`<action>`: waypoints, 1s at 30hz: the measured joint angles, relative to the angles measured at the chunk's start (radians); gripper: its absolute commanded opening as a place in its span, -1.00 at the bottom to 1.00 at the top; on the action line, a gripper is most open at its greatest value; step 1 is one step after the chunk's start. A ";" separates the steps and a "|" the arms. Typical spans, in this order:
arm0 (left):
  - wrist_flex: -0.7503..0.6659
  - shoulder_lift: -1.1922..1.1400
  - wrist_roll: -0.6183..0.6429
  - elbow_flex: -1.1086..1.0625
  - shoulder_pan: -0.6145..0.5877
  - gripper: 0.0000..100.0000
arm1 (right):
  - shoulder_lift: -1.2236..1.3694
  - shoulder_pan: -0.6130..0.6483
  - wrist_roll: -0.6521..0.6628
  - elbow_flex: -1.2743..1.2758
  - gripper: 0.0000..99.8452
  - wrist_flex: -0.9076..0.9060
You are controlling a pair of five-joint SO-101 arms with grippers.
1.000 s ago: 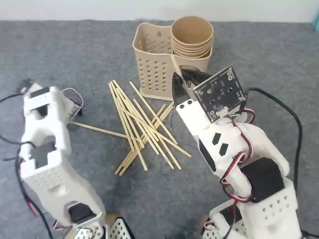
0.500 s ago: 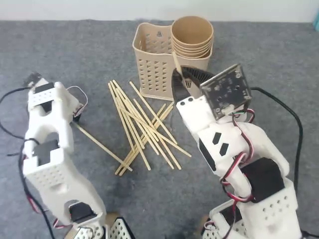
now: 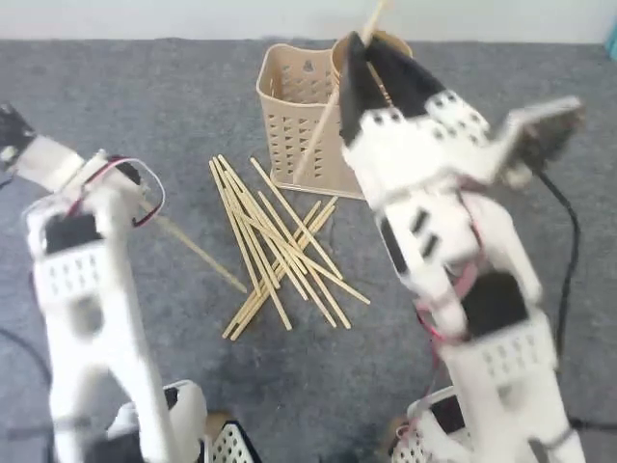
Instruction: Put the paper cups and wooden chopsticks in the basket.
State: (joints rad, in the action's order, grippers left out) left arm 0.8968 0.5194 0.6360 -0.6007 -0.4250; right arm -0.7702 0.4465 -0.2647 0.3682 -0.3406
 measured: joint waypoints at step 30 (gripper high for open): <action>-0.746 0.624 -0.086 -0.359 -0.002 -0.98 | 1.010 -0.147 0.034 -0.701 -0.67 0.101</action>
State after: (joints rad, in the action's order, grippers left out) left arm 0.1511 1.1439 0.5501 -0.9597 -0.4266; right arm 0.2394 0.2992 -0.2309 -0.3330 -0.2394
